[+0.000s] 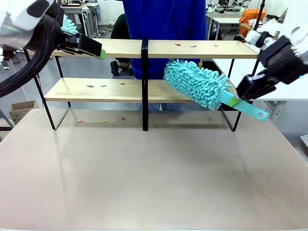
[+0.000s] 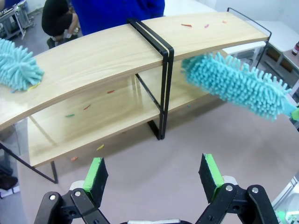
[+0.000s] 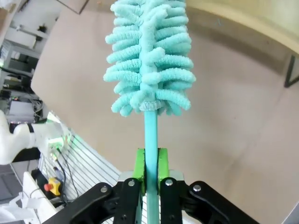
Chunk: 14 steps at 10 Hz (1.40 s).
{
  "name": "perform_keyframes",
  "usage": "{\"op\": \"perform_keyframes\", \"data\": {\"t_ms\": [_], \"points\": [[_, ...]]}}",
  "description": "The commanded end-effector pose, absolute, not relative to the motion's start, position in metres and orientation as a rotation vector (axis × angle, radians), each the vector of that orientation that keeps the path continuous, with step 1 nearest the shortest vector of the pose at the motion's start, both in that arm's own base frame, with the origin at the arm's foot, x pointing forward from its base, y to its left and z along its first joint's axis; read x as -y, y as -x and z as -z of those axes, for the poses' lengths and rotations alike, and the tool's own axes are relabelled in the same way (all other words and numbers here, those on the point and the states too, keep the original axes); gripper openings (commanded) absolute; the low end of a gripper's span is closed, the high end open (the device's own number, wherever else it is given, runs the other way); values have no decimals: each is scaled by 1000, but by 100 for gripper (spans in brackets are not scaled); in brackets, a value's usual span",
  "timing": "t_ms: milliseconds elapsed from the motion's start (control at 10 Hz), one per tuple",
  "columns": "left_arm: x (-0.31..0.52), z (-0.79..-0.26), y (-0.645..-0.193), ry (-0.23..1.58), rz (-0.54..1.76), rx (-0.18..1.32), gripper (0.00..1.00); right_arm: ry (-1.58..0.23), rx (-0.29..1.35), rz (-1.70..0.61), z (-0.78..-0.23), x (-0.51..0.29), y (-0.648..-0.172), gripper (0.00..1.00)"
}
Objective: Clean the shelves.
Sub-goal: Clean a randomly selected level of the Shelf with the Duster.
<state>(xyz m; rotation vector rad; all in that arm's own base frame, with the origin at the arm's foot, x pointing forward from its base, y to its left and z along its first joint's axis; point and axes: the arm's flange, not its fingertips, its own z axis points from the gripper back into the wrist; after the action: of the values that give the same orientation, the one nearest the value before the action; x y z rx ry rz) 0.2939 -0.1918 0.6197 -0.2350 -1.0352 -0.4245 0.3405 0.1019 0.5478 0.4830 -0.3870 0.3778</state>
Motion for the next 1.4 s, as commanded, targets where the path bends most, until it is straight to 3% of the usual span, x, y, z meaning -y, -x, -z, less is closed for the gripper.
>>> {"op": "perform_keyframes", "data": {"t_ms": [0, 600, 1300], "points": [[191, -620, -293, 235, 423, 1039, 100, -529, 444, -386, -538, -125, -368, 12], [191, -620, -293, 235, 423, 1039, 100, -495, 449, -253, -501, -135, -410, 12], [191, -620, -293, 235, 423, 1039, 100, -417, 391, 8, -497, -98, -413, 12]]}}
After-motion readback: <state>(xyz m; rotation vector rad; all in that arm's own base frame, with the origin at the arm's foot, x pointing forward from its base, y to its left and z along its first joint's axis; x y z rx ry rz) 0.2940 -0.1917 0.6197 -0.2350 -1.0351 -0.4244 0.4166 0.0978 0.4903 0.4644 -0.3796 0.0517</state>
